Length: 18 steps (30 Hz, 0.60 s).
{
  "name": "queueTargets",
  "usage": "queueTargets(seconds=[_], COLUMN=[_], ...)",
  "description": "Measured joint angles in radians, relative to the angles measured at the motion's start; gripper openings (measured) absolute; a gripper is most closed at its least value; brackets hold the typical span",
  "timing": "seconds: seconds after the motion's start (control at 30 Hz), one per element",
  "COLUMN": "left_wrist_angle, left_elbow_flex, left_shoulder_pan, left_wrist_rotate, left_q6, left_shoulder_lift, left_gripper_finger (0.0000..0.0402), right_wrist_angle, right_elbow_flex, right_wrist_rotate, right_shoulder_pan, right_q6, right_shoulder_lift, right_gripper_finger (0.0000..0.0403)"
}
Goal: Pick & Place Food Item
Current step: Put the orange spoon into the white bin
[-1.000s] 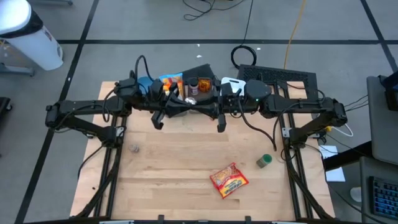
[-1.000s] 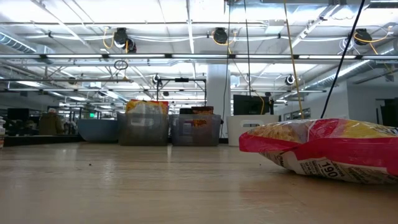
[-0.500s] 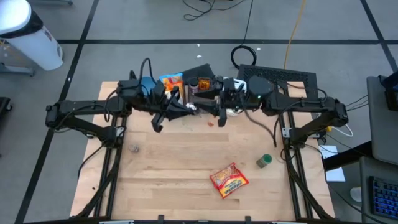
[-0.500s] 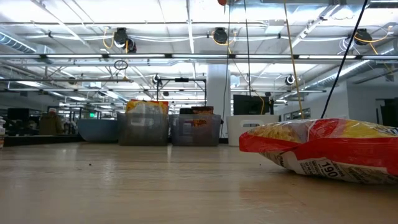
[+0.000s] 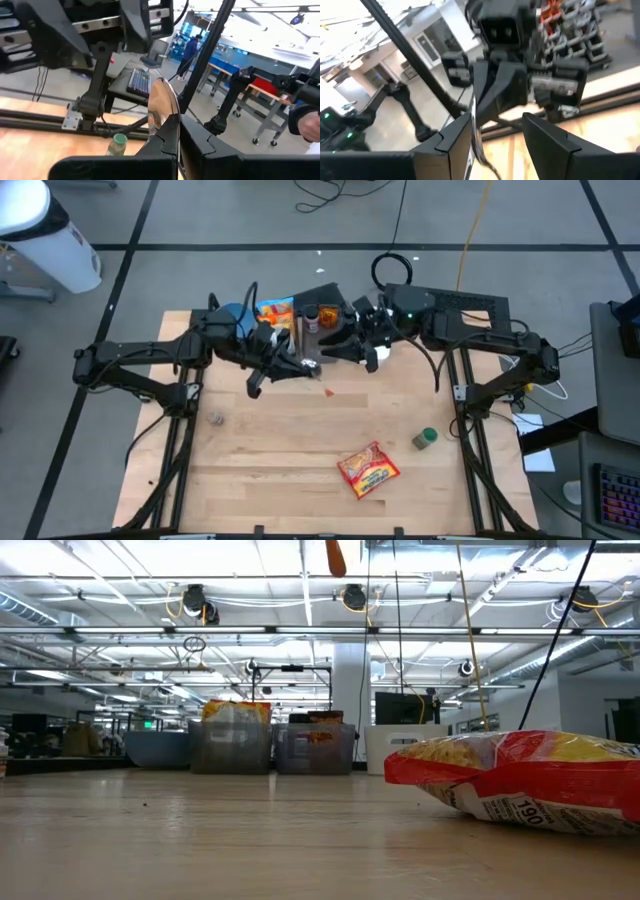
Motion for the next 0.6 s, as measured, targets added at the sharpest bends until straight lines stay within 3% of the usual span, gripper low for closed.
queueTargets(seconds=[0.4,0.6], left_wrist_angle=[-0.06,-0.196], left_elbow_flex=[0.0,0.088], left_shoulder_pan=[0.017,0.016], left_wrist_rotate=[0.006,0.004], left_q6=[-0.001,0.066], left_shoulder_lift=[0.0,0.016], left_gripper_finger=[0.0003,0.0003], right_wrist_angle=[-0.081,-0.26], right_elbow_flex=[0.01,0.128], right_wrist_rotate=[-0.055,-0.079], right_shoulder_pan=[-0.006,-0.017], right_q6=[0.013,-0.068], right_shoulder_lift=[0.001,0.046], right_gripper_finger=[0.0169,0.0169])
